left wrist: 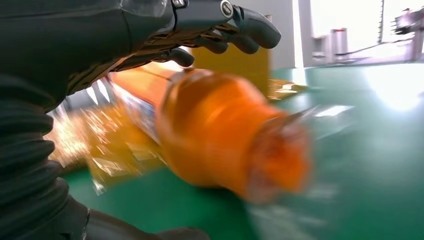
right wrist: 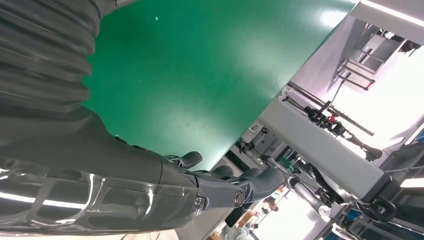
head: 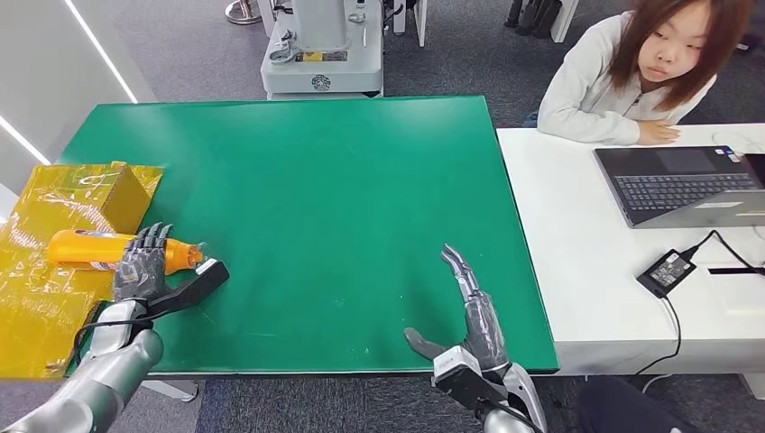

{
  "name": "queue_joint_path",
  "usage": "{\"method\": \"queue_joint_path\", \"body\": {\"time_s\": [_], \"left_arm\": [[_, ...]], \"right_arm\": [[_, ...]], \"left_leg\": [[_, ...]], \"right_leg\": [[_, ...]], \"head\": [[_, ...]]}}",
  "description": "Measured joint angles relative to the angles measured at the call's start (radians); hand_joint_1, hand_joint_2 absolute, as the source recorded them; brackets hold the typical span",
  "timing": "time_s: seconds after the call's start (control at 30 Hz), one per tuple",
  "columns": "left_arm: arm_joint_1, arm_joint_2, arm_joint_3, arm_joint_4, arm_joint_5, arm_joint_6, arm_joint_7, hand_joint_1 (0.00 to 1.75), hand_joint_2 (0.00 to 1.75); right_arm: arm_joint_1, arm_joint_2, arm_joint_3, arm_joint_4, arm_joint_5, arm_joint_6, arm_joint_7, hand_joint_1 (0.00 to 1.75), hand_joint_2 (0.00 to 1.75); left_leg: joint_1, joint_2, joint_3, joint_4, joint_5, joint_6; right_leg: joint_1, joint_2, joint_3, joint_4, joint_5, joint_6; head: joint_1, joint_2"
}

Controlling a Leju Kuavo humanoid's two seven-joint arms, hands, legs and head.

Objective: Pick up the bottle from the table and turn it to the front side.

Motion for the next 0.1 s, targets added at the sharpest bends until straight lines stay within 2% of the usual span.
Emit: {"method": "queue_joint_path", "body": {"time_s": [0.07,0.1], "left_arm": [[0.021,-0.044,0.085,-0.021,0.093,0.002,-0.133,0.0,1.75],[0.026,-0.055,0.105,-0.026,0.113,0.002,-0.162,0.0,1.75]], "right_arm": [[0.006,-0.001,-0.003,0.0,-0.009,-0.003,-0.011,0.0,1.75],[0.008,-0.001,-0.003,0.0,-0.011,-0.003,-0.014,0.0,1.75]], "left_leg": [[0.0,0.0,-0.001,0.0,0.0,0.0],[0.0,0.0,-0.001,0.0,0.0,0.0]], "right_leg": [[0.0,0.0,0.0,0.0,0.0,0.0],[0.0,-0.001,0.0,0.0,0.0,0.0]], "head": [[0.0,0.0],[0.0,0.0]]}}
